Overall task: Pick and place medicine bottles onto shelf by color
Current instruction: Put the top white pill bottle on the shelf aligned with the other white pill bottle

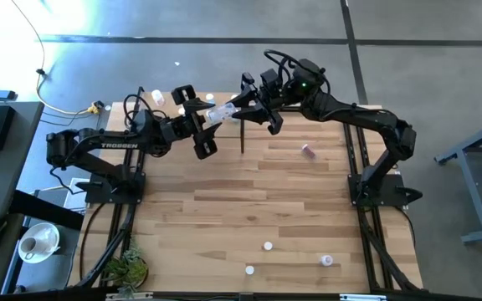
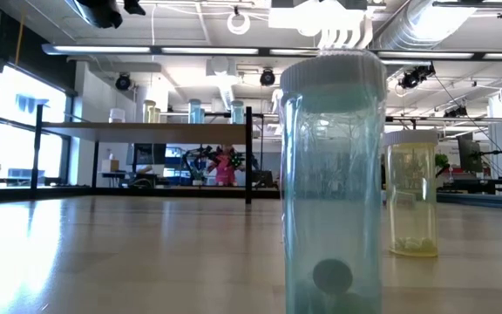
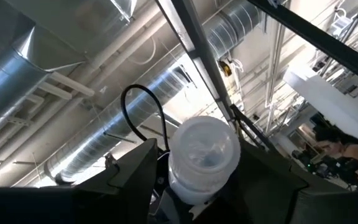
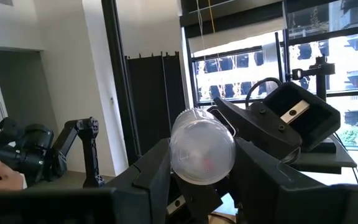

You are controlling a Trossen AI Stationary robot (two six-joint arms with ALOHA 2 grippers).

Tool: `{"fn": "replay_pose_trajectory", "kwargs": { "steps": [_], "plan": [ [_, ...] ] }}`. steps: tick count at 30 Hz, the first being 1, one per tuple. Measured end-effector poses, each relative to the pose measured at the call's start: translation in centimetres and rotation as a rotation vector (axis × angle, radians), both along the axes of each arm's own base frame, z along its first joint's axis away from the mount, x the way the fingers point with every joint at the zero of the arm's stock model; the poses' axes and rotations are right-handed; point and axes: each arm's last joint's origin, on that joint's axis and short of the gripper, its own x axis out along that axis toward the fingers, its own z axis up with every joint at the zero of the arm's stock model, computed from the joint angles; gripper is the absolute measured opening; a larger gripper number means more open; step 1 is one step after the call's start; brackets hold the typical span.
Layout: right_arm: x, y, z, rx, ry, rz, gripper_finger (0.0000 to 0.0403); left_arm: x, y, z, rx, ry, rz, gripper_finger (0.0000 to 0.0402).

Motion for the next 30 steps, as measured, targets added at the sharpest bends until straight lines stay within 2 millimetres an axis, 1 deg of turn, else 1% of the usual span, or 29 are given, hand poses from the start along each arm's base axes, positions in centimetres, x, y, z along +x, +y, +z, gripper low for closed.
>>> {"fn": "replay_pose_trajectory", "kwargs": {
  "steps": [5,13,18,21,25,30],
  "plan": [
    [0.0,0.0,0.0,0.000,0.000,0.000,0.0134,0.0,0.0,0.0,-0.001,0.001,0.000,0.0186],
    [0.0,0.0,0.0,0.000,-0.001,-0.003,0.0134,0.0,0.0,0.0,0.009,0.005,0.011,0.0130],
    [0.0,0.0,-0.1,0.002,0.008,0.001,0.0138,0.1,0.0,-0.1,0.007,0.009,0.010,0.0129],
    [0.0,0.0,-0.1,0.003,0.013,0.002,0.0151,0.1,0.0,-0.1,0.004,0.016,0.011,0.0134],
    [0.0,-0.1,-0.1,0.008,0.015,-0.009,0.0180,0.2,0.2,-0.2,-0.017,0.032,0.031,0.0132],
    [-0.3,-1.1,-0.2,0.015,0.021,-0.040,0.0212,0.4,0.5,-0.5,-0.089,0.045,0.100,0.0130]
  ]
}}
